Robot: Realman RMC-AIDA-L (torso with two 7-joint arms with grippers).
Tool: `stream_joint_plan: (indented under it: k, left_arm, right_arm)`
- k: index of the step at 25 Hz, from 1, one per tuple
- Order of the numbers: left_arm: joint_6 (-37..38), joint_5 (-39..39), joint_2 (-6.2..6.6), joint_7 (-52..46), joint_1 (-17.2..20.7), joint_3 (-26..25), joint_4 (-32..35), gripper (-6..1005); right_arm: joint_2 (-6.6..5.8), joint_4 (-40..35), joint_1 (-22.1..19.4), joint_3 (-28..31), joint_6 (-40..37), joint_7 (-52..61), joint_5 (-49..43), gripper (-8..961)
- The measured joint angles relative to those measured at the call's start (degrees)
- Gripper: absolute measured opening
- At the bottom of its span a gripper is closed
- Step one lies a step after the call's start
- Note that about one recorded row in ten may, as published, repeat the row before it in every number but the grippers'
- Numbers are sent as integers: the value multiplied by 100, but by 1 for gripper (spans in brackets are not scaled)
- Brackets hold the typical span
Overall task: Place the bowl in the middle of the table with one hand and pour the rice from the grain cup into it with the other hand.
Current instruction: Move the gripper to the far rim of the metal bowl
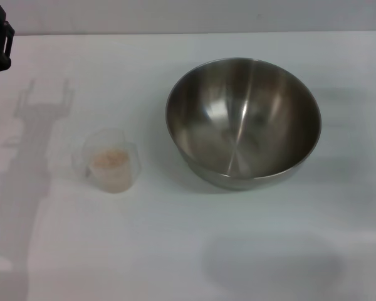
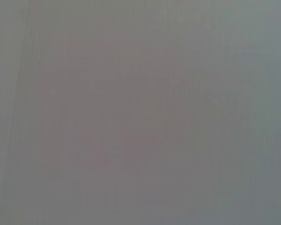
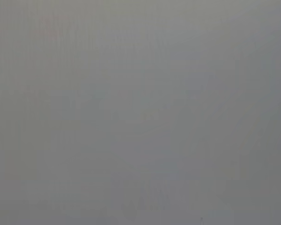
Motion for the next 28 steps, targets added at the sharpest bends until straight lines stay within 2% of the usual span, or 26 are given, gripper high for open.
stream_joint_plan:
  k: [10, 13, 16, 19, 28]
  left_arm:
    - [8, 0, 0, 2, -13, 0, 0, 691]
    - [-2, 0, 0, 5, -17, 0, 0, 691]
    - [0, 1, 0, 6, -21, 0, 0, 691]
    - [2, 0, 0, 6, -24, 0, 0, 691]
    - [11, 0, 0, 8, -30, 0, 0, 690]
  right_arm:
    - [1, 0, 7, -20, -3, -94, 5, 714]
    - [6, -34, 17, -54, -24, -487, -3, 714]
    - [9, -246, 39, -31, -12, -1510, -6, 713]
    - [9, -299, 81, -14, 89, -1686, -7, 713]
    - [-56, -451, 446, -17, 1337, -1440, -9, 713]
